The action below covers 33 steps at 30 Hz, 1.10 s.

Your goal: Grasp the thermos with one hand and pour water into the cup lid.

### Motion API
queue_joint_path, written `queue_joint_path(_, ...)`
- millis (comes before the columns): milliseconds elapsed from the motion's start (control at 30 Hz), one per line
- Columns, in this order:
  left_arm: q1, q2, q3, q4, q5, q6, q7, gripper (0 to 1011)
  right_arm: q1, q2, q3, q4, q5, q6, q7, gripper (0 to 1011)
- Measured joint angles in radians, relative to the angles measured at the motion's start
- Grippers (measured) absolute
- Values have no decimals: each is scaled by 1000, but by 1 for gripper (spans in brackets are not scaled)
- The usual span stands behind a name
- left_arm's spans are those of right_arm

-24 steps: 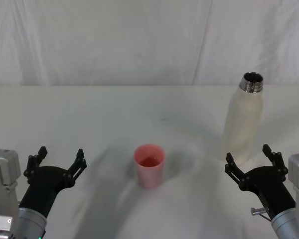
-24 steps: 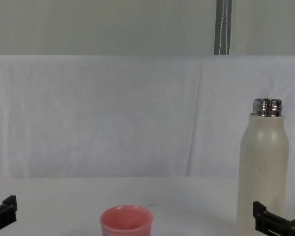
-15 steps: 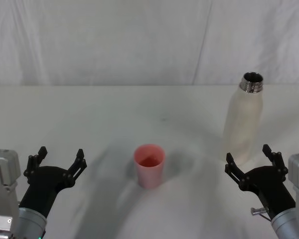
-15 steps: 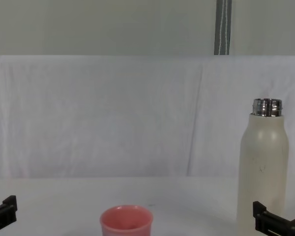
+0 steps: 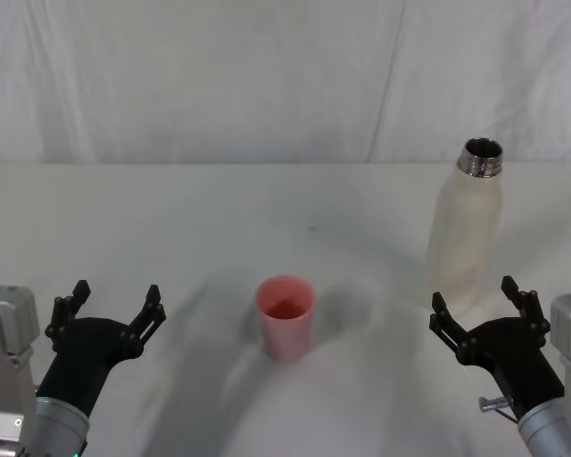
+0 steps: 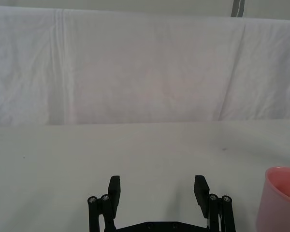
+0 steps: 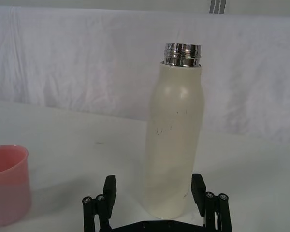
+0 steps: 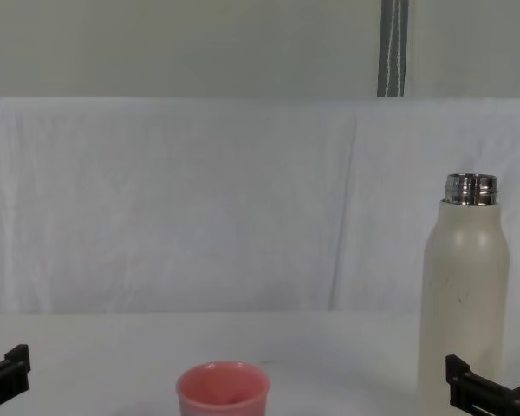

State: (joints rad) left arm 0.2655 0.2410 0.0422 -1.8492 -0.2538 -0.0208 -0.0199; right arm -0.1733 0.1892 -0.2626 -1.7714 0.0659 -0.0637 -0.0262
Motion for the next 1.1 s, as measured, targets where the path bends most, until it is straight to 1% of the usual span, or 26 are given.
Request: queue_joint_path(1100,0,0,0,0,0,0,0,1001,0,0,0,0,0,0,0,1001)
